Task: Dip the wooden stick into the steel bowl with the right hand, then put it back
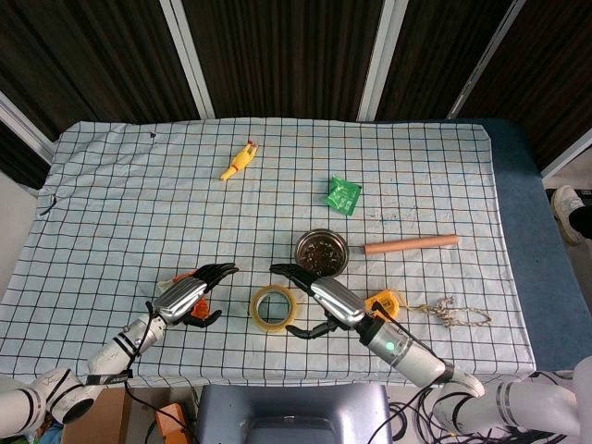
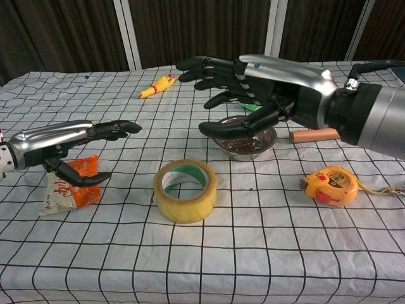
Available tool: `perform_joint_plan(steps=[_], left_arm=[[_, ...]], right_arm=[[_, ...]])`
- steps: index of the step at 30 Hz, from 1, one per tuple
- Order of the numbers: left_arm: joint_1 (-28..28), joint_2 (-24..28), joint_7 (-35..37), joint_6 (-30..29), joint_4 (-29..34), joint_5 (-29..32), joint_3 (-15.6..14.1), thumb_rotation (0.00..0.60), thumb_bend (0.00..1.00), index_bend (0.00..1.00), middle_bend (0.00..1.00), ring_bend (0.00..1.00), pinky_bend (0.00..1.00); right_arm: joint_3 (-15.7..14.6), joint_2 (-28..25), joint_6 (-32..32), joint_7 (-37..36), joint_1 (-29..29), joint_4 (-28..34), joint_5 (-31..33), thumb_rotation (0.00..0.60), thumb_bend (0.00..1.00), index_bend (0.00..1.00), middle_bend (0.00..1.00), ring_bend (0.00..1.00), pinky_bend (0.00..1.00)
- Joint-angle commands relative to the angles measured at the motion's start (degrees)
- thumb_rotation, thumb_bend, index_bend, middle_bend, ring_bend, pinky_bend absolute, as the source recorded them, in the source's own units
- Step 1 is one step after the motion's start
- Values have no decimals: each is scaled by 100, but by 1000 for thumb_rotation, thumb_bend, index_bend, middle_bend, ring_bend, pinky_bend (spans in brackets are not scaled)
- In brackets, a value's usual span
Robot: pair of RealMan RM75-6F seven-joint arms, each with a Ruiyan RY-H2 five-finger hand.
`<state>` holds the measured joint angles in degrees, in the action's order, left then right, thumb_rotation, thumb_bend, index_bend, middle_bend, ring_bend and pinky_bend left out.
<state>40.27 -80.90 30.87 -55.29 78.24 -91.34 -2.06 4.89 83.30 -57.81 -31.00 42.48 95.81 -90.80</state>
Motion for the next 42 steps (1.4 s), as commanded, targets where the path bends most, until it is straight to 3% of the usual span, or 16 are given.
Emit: perform_joint_plan(steps=[1,9,14,20,27,34,42], left_arm=[[7,-13,-18,7,5,5,0,600,424,0,0,5,51],[11,12,-85,-42,2,17,21,600,425,0,0,5,50],[-138,235,-413,-277,-89,29,-3,600,426,0,0,5,51],[-748,653,-1519,-1058,-496,256,-5,600,425,0,0,4,50],[-1556,854,-1848,-1990,-980,466,-32,600,424,0,0,2,49],[-2054,661,-1494,-2570,-1427,274,-146,600,426,0,0,0,47],[-2263,311,-1326,-2846,-1891,28,-197,600,428,0,0,0,47]], right_arm=[[-9,-11,-7,5,-2,10,3,520,259,29,41,0,146],[31,-17,22,250,18,-116,116,520,259,29,41,0,146],[104,-102,21,1114,-51,-684,414,519,259,29,41,0,146],[127,-422,-96,2107,-319,-1512,868,519,259,43,41,0,146],[-105,-595,186,2888,-586,-2520,1294,518,279,111,62,0,139],[-160,-53,510,3364,-681,-3625,1601,523,306,178,122,0,137],[-41,862,1036,3002,-460,-4714,1662,544,324,250,155,33,156]])
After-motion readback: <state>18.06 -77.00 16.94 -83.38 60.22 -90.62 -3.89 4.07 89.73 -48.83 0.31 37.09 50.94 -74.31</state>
